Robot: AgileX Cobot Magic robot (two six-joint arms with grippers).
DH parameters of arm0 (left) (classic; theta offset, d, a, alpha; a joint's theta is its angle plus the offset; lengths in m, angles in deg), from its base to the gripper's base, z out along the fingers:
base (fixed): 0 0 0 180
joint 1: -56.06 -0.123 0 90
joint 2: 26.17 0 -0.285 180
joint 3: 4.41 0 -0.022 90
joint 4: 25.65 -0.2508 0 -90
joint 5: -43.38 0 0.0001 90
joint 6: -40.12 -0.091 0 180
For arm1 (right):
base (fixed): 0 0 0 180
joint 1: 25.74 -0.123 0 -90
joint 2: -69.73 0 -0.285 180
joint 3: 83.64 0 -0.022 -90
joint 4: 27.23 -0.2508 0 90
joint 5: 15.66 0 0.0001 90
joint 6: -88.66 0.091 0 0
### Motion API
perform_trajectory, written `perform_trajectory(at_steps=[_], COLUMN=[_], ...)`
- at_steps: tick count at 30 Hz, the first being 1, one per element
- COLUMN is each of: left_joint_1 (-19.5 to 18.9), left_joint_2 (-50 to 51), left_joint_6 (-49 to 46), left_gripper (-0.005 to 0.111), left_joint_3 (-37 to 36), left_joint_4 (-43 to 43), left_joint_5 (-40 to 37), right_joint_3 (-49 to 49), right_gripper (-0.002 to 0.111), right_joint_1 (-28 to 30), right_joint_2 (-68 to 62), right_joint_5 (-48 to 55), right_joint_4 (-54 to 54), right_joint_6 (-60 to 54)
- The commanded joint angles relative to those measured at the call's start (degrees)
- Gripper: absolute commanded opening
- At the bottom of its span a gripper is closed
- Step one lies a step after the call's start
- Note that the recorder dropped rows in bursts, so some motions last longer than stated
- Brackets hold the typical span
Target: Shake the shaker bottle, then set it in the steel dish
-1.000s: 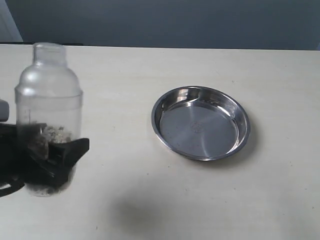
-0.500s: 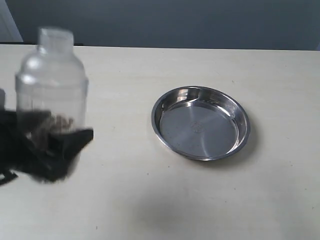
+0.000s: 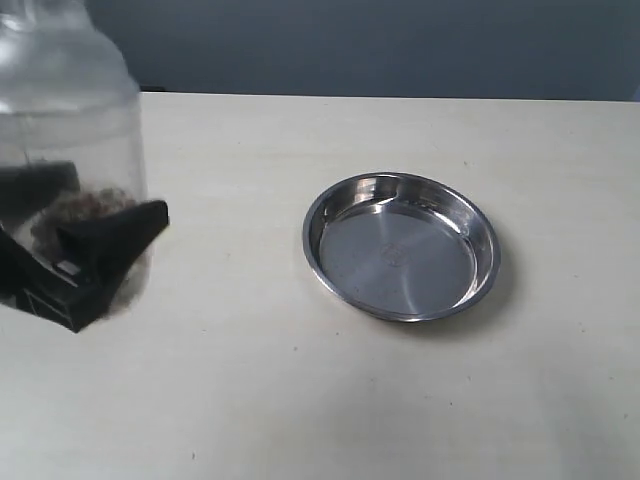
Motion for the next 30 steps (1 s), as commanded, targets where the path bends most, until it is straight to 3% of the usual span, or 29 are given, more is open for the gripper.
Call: perform_trajectory(at_steps=[1,3,4,8,10,12,15,19,22,24,25,27,30], left_joint_1=[-1.1,-1.3,-1.3,-1.3,-1.6,-2.9,-4.3,-3.4,-2.7,-3.7,-5.1,-4.7,-1.9], left_joint_2=[2.6,4.8,4.7,-1.3,-2.9,-0.8,5.2,0.6,-3.5,-2.5,1.1,3.4,-0.4], left_joint_6=[-4.3,-3.6,-2.3,6.9,6.6,3.5,2.9,8.1,6.9,4.2,4.1,5.2,11.6], left_gripper=[0.0,0.0,0.0,0.0,0.0,0.0,0.0,0.0,0.0,0.0,0.0,0.0,0.0], left_joint_3=[-5.4,-7.6,-6.8,1.6,2.6,-1.4,-8.2,-1.5,2.4,-0.6,-6.2,-8.2,-2.0], left_joint_4=[6.9,11.6,10.1,-8.9,-12.6,-7.8,4.8,-5.0,-12.3,-10.1,-1.9,1.9,-10.1], left_joint_5=[1.3,3.8,3.6,3.1,0.7,-0.5,3.9,1.9,-1.5,-3.1,-0.6,2.3,2.7], right_joint_3=[0.1,0.1,0.1,0.1,0.1,0.1,0.1,0.1,0.1,0.1,0.1,0.1,0.1], right_gripper=[-0.001,-0.001,-0.001,-0.001,-0.001,-0.001,-0.001,-0.001,-0.001,-0.001,-0.001,-0.001,-0.001], right_joint_1=[-0.1,-0.1,-0.1,-0.1,-0.1,-0.1,-0.1,-0.1,-0.1,-0.1,-0.1,-0.1,-0.1], right_joint_2=[0.2,0.2,0.2,0.2,0.2,0.2,0.2,0.2,0.2,0.2,0.2,0.2,0.2], right_joint_5=[-0.7,-0.7,-0.7,-0.7,-0.7,-0.7,-0.7,-0.7,-0.7,-0.7,-0.7,-0.7,-0.7], right_joint_4=[0.0,0.0,0.0,0.0,0.0,0.0,0.0,0.0,0.0,0.0,0.0,0.0,0.0], right_joint_6=[-0.4,-0.4,-0.4,-0.4,-0.4,-0.4,-0.4,-0.4,-0.4,-0.4,-0.4,-0.4,-0.4])
